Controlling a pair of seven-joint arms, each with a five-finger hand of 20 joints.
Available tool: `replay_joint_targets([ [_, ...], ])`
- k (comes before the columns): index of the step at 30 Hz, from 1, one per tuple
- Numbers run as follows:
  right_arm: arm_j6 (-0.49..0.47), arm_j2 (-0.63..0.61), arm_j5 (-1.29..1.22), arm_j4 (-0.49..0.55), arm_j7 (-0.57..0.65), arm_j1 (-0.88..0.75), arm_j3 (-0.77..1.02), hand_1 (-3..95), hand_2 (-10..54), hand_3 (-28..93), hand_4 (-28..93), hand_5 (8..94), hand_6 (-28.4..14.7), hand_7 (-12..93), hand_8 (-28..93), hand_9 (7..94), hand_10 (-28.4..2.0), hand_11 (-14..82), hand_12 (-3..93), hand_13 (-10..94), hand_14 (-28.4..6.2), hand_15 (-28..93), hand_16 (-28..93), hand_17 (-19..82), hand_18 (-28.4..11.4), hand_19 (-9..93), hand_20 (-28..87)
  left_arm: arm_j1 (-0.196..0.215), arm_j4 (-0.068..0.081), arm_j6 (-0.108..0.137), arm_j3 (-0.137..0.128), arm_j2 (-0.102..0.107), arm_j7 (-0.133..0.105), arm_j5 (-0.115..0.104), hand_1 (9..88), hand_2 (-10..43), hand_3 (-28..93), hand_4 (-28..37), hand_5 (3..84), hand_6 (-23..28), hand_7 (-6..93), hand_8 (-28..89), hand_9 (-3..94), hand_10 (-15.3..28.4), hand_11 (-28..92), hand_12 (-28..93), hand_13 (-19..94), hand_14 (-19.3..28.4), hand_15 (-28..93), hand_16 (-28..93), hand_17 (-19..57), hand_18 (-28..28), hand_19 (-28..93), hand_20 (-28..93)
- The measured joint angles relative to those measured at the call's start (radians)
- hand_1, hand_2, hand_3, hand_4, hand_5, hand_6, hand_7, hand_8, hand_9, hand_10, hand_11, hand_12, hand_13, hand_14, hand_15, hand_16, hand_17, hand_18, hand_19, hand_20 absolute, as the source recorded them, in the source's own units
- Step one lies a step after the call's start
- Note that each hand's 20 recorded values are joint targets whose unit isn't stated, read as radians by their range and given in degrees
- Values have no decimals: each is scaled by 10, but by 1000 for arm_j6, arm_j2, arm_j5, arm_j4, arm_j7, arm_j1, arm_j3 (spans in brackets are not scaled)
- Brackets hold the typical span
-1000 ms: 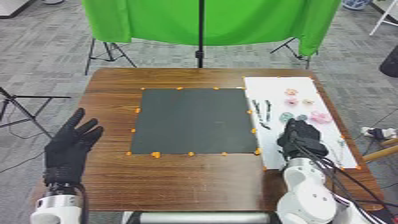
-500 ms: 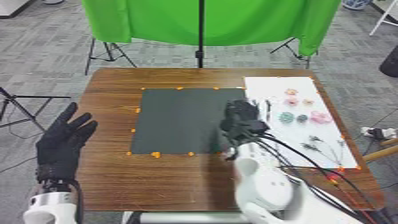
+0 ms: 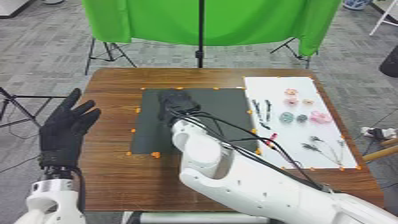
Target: Arrange flowers
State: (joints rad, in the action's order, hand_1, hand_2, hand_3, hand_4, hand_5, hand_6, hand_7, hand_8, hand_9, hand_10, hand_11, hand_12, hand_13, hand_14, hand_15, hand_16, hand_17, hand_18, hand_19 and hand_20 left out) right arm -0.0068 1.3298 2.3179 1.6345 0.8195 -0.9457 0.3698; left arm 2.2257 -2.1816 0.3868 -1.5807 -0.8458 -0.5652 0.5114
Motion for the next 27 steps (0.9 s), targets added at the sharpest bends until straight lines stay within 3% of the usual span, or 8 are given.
replay_joint_targets([
  [12,-54,39,-172,-95,86,49,-76,520,-95,717,-226,888,-39,305,107,887,-117,607,268,862,-69,826,254,521,-233,932,547,-92,28,-6,52,14,4,0,227,57,841,-269,363,81,96,-83,358,206,271,111,243,280,607,-110,-80,273,573,56],
  [17,-36,30,-203,-98,91,73,-114,497,-95,714,-227,913,-31,257,86,908,-117,589,262,869,-72,822,250,526,-237,932,552,-104,32,-12,56,21,4,0,229,57,840,-268,363,81,96,-83,358,206,272,111,242,280,606,-110,-80,273,573,56],
  [21,0,31,-216,-109,97,86,-131,469,-56,717,-249,937,-15,207,41,936,-113,552,250,877,-75,807,253,528,-242,932,545,-126,42,-17,74,26,10,-1,229,57,841,-265,363,81,96,-83,358,205,272,111,243,280,606,-110,-80,273,573,55],
  [27,13,38,-237,-115,93,95,-136,431,-5,717,-274,937,6,190,-86,937,-112,546,239,876,-78,794,260,526,-246,932,537,-128,40,-15,80,52,-15,-15,230,57,842,-264,363,81,96,-83,357,206,270,110,243,280,607,-110,-80,273,573,55],
])
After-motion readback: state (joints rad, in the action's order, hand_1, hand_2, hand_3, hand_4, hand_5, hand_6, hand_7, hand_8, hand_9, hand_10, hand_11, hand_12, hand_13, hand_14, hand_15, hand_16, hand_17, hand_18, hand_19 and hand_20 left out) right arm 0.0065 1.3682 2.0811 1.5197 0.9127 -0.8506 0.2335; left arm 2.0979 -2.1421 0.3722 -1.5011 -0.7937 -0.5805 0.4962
